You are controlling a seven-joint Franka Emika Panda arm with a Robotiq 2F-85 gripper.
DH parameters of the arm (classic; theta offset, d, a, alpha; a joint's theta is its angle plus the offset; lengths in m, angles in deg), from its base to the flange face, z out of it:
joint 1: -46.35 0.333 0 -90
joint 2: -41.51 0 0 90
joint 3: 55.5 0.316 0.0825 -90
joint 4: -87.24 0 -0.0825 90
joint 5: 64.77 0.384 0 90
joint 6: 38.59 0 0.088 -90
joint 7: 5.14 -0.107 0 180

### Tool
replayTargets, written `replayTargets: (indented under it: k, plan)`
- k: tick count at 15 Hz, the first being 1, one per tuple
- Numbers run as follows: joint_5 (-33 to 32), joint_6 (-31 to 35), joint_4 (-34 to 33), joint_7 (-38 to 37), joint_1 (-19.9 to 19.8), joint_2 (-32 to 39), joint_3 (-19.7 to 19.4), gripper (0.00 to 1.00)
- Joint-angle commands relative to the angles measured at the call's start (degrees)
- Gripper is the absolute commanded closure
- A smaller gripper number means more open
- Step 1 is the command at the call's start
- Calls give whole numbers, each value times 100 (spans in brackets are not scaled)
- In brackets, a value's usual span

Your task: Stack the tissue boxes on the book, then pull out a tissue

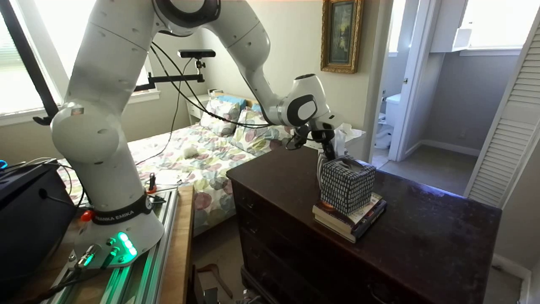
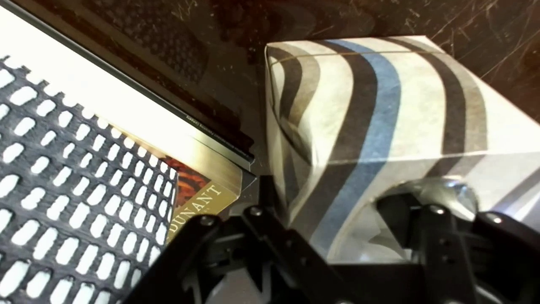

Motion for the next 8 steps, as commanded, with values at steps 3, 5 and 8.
replayTargets:
  k: [3, 5, 8]
  plan:
    - [359, -250, -58, 818, -285, -80, 352, 79]
    - [491, -438, -58, 1112, -393, -173, 461, 92]
    - [645, -730, -51, 1404, -470, -318, 515, 98]
